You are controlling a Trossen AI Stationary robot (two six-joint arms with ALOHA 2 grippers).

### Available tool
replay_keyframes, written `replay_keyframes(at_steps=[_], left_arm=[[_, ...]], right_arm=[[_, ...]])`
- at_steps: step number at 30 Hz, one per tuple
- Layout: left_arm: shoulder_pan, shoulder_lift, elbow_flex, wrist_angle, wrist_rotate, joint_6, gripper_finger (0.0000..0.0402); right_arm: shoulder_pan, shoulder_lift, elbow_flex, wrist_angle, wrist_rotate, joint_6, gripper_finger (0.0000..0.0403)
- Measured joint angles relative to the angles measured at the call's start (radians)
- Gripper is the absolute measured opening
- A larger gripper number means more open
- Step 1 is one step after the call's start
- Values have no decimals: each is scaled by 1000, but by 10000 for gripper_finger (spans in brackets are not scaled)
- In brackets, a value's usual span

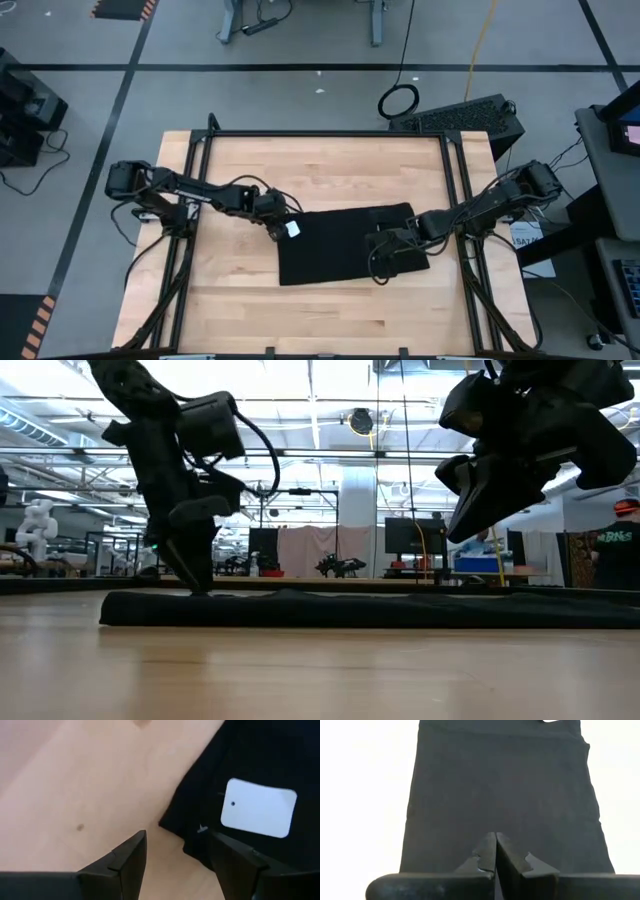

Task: Roll towel
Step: Roll the black microfiber towel

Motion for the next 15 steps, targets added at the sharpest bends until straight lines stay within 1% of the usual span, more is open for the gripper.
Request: replay_keyframes(at_steps=[3,5,8,11,15], left_arm=[[3,17,0,4,42,-24,212],[4,28,0,8,49,-25,211],[6,38,2,10,50,-18,196],[2,38,2,13,50,2,153],[-8,30,2,14,49,14,67]], right_arm=[[0,0,0,2,0,-1,0],[0,0,0,2,4,-3,0],[0,0,0,3,41,-9,0],[0,0,1,3,53,-12,0],[0,0,1,3,53,-12,0]])
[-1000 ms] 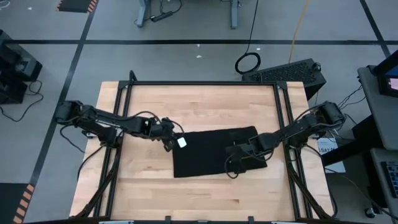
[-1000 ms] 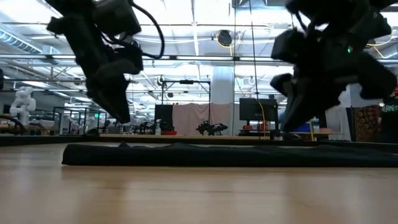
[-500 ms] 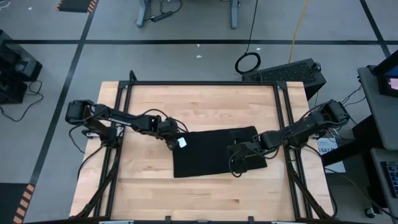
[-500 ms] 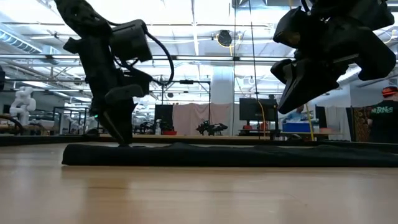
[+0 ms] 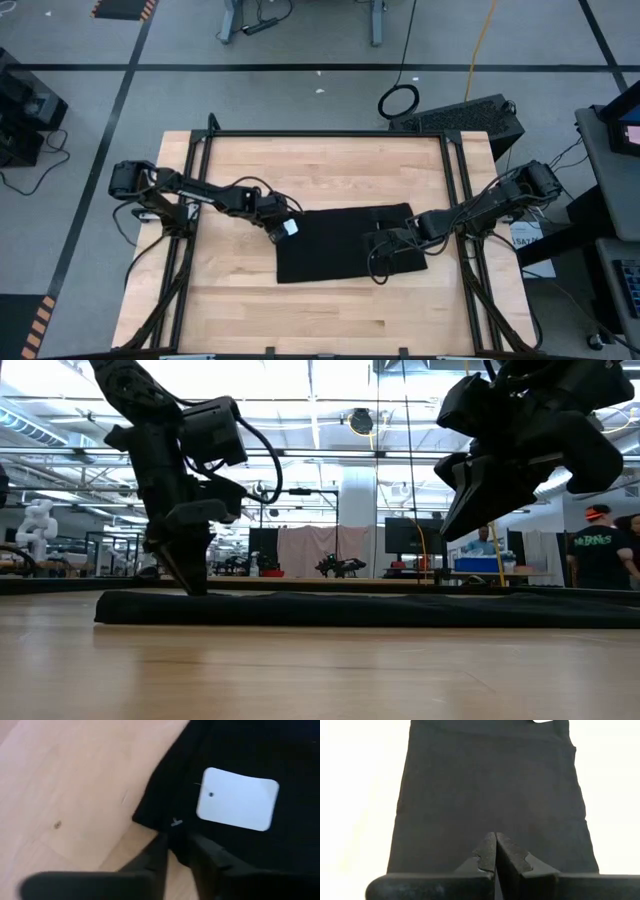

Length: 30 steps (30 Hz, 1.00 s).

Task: Roll towel
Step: Roll the black microfiber towel

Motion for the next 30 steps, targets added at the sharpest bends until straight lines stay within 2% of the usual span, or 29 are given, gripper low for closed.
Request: replay_keyframes(at_steps=[2,4,8,15,24,30], left_arm=[[-4,-6,5,-12,4,3,24],[-4,-20,9,-18,9,3,11],[-4,-56,10,-22,9,6,26],[-4,-129,12,-70,38,-3,29],[-4,-126,12,-62,56,39,28],[-4,-126,12,-65,55,40,48]], right_arm=[[0,0,0,1,0,0,0],[0,0,0,2,0,0,0],[-9,8,0,29,1,-1,0],[-12,70,1,94,-3,-24,0],[-14,104,1,132,-7,-30,0],[-14,104,1,133,-7,-30,0]])
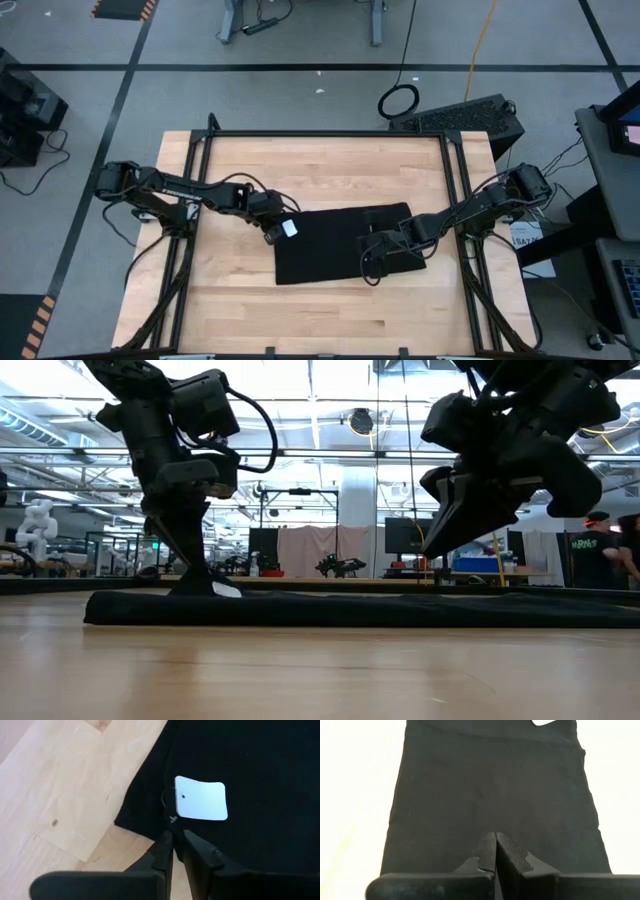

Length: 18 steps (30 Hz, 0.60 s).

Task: Roll towel
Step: Roll the black microfiber towel

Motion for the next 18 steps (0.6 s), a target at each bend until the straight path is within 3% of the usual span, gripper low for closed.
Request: replay_keyframes(at_steps=[12,18], left_arm=[[0,0,0,-18,-4,4,51],[-6,-4,16,13,-61,51,7]], right_arm=[[0,0,0,-1,0,-2,0],[-1,0,0,-1,0,-7,0]])
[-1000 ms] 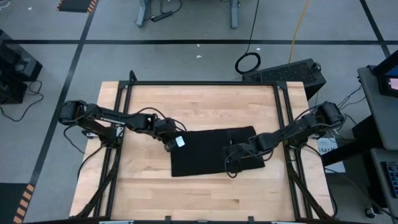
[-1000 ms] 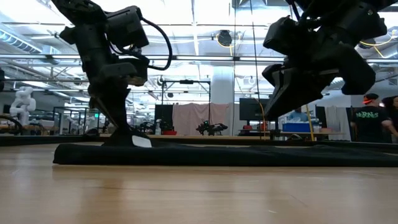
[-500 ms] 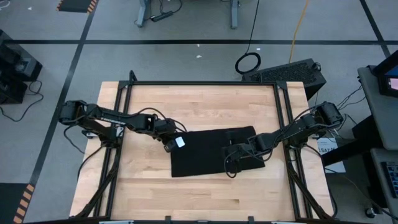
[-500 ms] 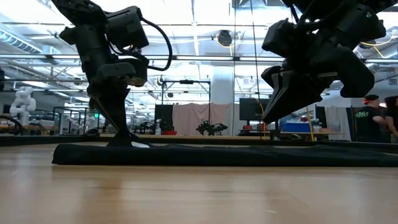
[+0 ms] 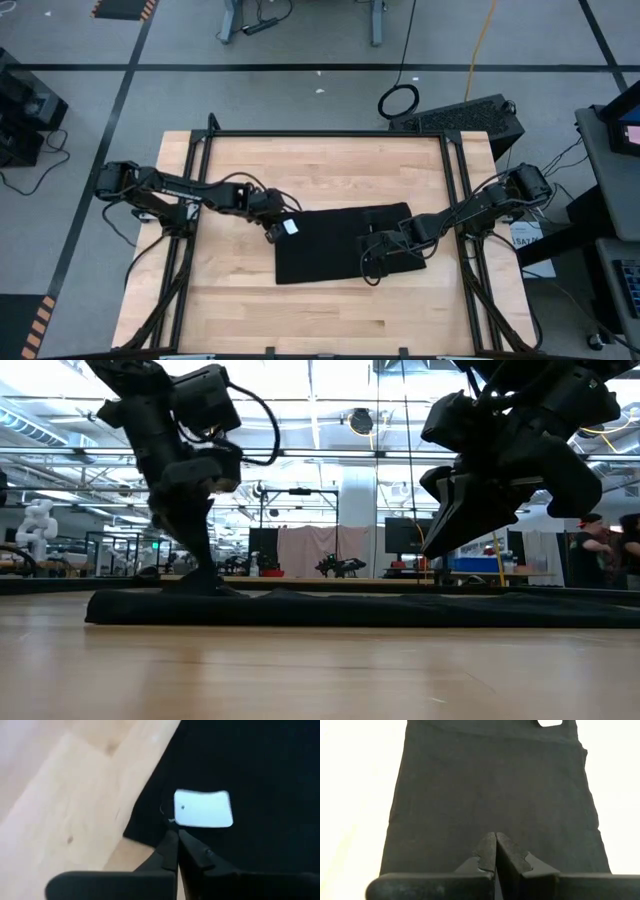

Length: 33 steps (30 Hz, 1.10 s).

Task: Roll towel
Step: Roll the black microfiber towel

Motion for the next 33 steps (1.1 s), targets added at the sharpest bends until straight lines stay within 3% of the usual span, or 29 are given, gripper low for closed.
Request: replay_keyframes(at_steps=[8,14,18,24,33], left_arm=[[0,0,65,-7,-15,104,4],[2,-1,85,-40,-51,165,3],[23,0,86,-38,-117,195,3],[56,1,86,-6,-122,255,2],[111,61,85,84,-154,306,13]], right_arm=[[-3,12,0,6,-1,0,0],[-13,114,0,62,-2,3,0],[-13,179,0,96,-61,3,0],[-14,236,6,126,-123,33,0],[-13,235,2,157,-157,-2,0]])
